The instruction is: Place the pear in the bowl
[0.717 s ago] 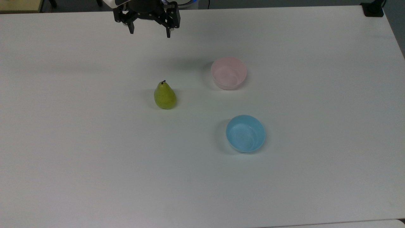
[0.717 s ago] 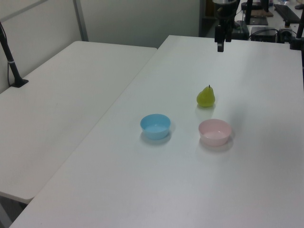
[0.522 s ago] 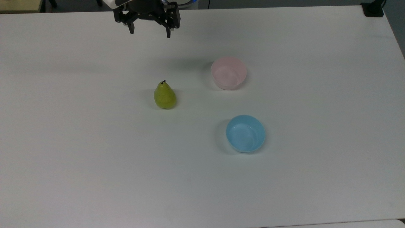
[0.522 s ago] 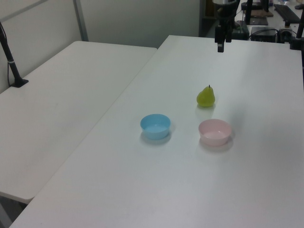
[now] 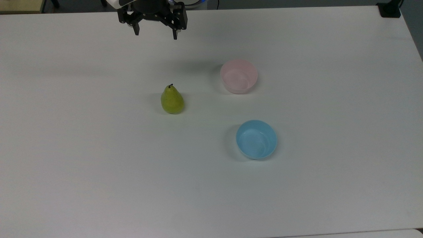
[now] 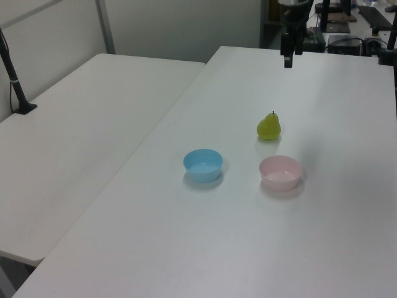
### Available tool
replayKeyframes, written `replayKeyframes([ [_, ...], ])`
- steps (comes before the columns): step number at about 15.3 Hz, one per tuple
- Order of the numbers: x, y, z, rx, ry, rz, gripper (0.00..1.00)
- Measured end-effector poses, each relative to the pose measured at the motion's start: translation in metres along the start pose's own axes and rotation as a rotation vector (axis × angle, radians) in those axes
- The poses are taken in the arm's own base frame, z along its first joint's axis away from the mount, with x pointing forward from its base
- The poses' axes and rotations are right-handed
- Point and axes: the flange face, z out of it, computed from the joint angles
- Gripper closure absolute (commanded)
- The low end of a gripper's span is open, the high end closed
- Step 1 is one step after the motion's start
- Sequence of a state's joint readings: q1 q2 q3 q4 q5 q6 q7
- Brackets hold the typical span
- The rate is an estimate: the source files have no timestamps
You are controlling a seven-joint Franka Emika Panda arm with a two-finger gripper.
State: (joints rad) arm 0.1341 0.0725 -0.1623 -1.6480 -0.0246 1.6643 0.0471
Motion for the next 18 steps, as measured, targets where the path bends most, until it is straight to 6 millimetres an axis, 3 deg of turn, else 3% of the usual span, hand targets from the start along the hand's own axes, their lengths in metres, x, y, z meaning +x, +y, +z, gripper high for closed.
replayKeyframes([
  [4,0.007,0.009,0.000,-0.004,0.004,0.018,0.00],
  [7,0.022,0.011,0.014,-0.014,-0.014,0.020,0.00],
  [13,0.078,-0.001,0.101,-0.048,-0.016,-0.030,0.00],
  [18,0.093,-0.017,0.173,-0.065,-0.110,-0.150,0.00],
])
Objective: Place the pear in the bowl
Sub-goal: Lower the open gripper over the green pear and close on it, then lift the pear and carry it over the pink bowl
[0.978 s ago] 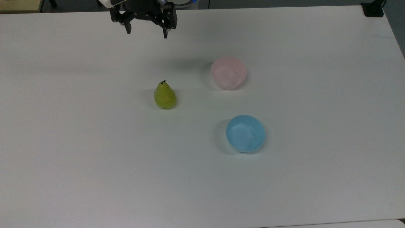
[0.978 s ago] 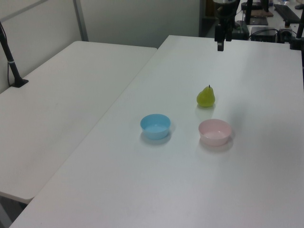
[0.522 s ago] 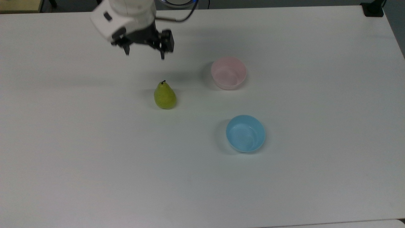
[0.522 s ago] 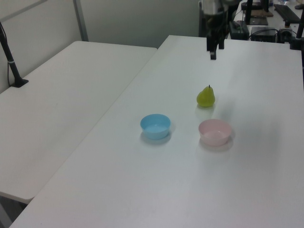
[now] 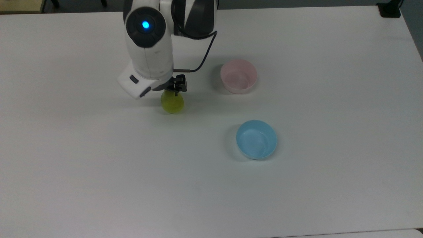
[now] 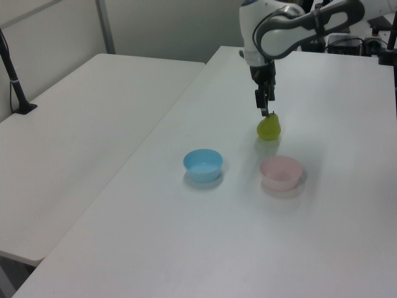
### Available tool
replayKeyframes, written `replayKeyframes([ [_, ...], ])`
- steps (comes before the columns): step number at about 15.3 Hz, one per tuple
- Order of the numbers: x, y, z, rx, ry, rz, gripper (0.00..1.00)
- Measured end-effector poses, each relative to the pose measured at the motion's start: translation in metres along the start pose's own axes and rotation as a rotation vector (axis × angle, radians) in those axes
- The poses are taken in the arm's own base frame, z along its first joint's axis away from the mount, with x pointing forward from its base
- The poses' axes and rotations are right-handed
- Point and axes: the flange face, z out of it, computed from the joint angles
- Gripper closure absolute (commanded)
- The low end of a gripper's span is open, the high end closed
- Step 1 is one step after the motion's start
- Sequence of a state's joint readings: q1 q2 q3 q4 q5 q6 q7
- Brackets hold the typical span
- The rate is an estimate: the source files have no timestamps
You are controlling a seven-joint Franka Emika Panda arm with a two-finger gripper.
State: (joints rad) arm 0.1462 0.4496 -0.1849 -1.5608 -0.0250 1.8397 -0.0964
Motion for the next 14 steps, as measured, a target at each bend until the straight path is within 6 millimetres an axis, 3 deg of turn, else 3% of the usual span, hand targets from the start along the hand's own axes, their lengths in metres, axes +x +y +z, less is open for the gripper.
replayKeyframes([
  [5,0.009,-0.037,0.030,-0.013,-0.047,-0.054,0.00],
  [8,0.012,-0.043,0.045,-0.020,-0.071,-0.064,0.00],
  [12,0.014,-0.041,0.056,-0.083,-0.092,-0.089,0.48],
  [14,0.014,-0.041,0.054,-0.088,-0.089,-0.091,0.65],
])
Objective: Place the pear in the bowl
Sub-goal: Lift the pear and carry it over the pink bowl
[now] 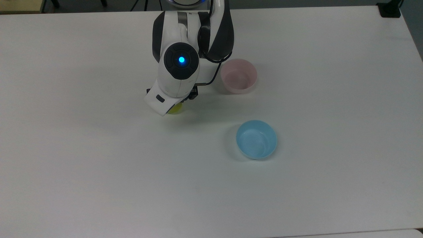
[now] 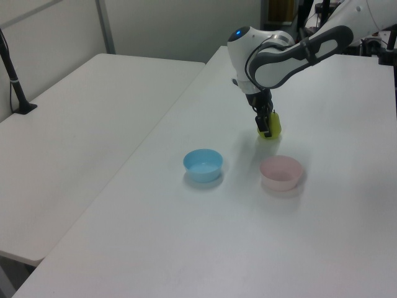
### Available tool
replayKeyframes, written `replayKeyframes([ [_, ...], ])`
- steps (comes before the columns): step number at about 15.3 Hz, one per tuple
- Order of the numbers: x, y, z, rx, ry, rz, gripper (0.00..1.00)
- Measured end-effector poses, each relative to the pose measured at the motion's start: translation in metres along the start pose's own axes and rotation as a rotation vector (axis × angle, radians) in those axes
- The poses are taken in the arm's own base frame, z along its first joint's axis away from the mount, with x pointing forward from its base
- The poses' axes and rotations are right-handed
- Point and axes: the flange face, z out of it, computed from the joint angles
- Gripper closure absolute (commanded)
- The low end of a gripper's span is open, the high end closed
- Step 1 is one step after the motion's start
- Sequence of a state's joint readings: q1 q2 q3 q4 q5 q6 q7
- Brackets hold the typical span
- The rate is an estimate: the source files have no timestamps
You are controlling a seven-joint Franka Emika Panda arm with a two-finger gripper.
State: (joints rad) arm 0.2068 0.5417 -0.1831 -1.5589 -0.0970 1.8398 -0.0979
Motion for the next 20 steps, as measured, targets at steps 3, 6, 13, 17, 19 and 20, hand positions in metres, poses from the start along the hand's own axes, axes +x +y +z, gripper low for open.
replayKeyframes([
  [3,0.000,0.002,-0.001,0.000,0.002,0.001,0.69],
  [6,-0.002,0.007,-0.018,0.003,0.032,0.010,0.69],
  [13,-0.054,0.052,-0.140,0.066,0.235,0.092,0.69],
  [17,-0.076,0.049,-0.169,0.092,0.257,0.089,0.68],
  [19,-0.073,0.022,-0.171,0.108,0.246,0.053,0.67],
  [20,-0.071,0.002,-0.172,0.109,0.238,0.032,0.67],
])
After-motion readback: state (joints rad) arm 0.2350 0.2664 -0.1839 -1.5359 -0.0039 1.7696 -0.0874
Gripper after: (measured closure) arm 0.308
